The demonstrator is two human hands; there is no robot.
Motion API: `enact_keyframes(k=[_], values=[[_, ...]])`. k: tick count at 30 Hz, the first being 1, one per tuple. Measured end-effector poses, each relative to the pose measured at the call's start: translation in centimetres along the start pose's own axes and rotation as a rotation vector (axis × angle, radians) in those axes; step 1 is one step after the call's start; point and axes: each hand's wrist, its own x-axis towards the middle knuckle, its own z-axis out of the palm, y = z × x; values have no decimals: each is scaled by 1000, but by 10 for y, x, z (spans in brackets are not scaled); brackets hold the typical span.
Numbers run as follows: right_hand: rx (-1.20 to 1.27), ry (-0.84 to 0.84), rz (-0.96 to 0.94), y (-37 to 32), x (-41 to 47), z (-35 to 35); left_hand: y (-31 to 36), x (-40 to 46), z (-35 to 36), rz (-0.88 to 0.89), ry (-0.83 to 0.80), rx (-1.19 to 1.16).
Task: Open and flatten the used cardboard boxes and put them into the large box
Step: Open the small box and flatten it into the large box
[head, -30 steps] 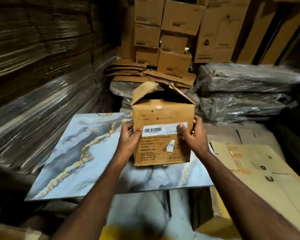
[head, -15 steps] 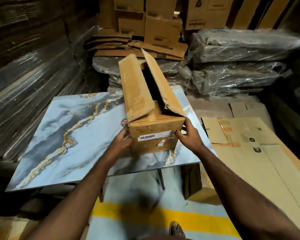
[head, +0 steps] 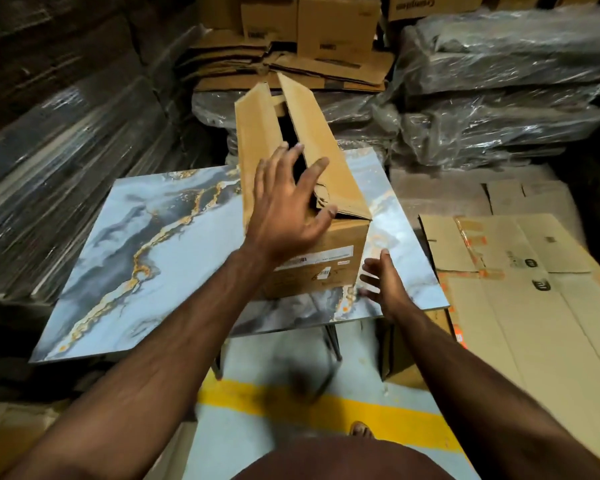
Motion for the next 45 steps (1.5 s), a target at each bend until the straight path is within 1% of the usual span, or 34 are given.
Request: enact_keyframes(k=[1, 3, 4, 5, 6, 8, 11, 14, 16, 20, 23, 26, 27, 29, 30, 32, 35, 38, 42, 45], values=[[32, 5, 33, 4, 2, 0, -3, 9, 8, 25, -137, 75], [74, 16, 74, 11, 8, 1, -14, 17, 28, 16, -407, 149], [102, 21, 88, 13, 10, 2, -20, 14, 39, 7, -505, 177], [133, 27, 102, 16, 12, 2, -27, 7, 48, 11, -552, 232], [157, 25, 112, 18, 14, 3, -32, -1, 54, 23, -549, 300], [200, 4, 133, 22, 17, 3, -44, -13, 56, 34, -460, 343], [228, -9, 167, 28, 22, 2, -68, -27, 43, 4, -346, 197], [259, -105, 196, 24, 24, 11, -95, -46, 25, -96, -277, 24], [202, -174, 191, 22, 24, 22, -114, -63, 16, -187, -239, -92], [83, -373, 113, 15, 14, 64, -139, -96, 3, -390, -158, -247], [92, -376, 84, 7, 0, 96, -132, -116, -5, -607, -84, -304], [26, -388, 57, 2, -9, 112, -130, -129, -4, -817, -66, -330], [2, -396, 53, 0, -12, 114, -128, -129, -3, -892, -55, -400], [-45, -396, 48, -5, -16, 117, -126, -126, -1, -1070, 28, -630], [-67, -386, 35, -10, -18, 118, -124, -124, 1, -1122, 70, -718], [-103, -351, -31, -25, -25, 118, -112, -119, 3, -1148, 121, -836], [-173, -271, -228, -52, -31, 113, -97, -110, 7, -1144, 191, -1082], [-288, -140, -405, -87, -35, 105, -78, -96, 12, -1142, 182, -1313], [-513, 101, -593, -121, -31, 82, -43, -75, 26, -1133, 128, -1605], [-622, 190, -787, -140, -47, 77, -25, -64, 42, -1199, 122, -1773]])
